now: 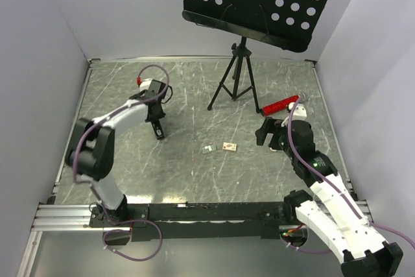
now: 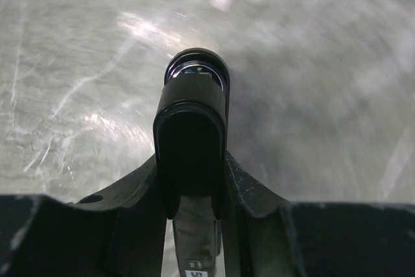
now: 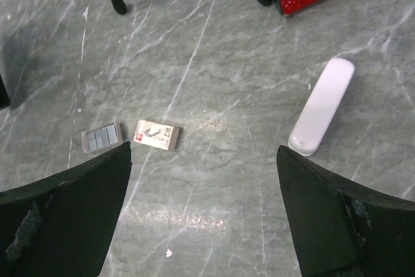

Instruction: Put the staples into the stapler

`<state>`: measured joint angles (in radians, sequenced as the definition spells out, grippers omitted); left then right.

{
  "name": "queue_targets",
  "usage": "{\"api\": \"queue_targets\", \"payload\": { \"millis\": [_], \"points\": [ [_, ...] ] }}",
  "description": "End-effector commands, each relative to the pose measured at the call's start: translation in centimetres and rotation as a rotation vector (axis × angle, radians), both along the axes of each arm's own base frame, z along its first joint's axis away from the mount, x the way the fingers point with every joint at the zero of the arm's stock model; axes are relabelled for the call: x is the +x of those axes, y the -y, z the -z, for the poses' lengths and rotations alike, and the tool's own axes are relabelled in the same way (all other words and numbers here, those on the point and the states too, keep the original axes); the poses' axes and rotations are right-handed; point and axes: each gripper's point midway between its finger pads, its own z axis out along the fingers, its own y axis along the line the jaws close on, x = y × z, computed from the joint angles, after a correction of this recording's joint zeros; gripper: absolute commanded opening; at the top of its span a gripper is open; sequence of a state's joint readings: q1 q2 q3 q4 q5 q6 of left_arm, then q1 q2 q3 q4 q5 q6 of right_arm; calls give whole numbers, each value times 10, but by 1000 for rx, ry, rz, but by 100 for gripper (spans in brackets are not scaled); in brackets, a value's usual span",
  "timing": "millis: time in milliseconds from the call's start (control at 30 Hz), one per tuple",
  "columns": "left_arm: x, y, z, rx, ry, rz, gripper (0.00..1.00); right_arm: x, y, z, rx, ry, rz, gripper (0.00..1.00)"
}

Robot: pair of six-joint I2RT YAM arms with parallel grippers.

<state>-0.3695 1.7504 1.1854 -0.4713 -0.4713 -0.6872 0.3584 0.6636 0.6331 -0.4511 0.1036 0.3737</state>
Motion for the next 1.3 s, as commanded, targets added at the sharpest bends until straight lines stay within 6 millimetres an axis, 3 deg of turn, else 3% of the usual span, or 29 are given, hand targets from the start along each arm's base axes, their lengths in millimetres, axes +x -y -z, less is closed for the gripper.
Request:
{"api": "queue_targets", "payload": {
  "millis": [0,33,100,200,400,567,833,900,933,1133,1267],
  "points": [
    [-11,62,-58,-8,149,468,9,2,-13,-9,30,57,-71,100],
    [-31,82,-59,-23,148,574,8,1,-14,-10,36,60,-77,100],
    [-52,104,-60,-3,157,737,8,-1,-17,-8,38,52,-95,100],
    [-111,151,-54,-51,163,1028,6,-3,-19,-9,44,50,-104,100],
    [-180,200,-40,-112,128,1391,6,-6,-27,-4,68,29,-142,100],
    [-211,218,-14,-19,59,1634,8,-6,-35,3,103,13,-170,100],
    [-229,226,13,55,-28,1775,16,-6,-42,15,136,-8,-183,100],
    [-230,223,22,91,-55,1783,23,-6,-43,17,140,-5,-192,100],
    [-229,224,23,95,-60,1780,30,-6,-45,17,141,2,-202,100],
    [-227,240,-2,54,0,1770,63,-8,-47,9,134,62,-242,100],
    [-217,253,-21,49,78,1761,67,-10,-44,2,113,112,-254,100]
  ]
}}
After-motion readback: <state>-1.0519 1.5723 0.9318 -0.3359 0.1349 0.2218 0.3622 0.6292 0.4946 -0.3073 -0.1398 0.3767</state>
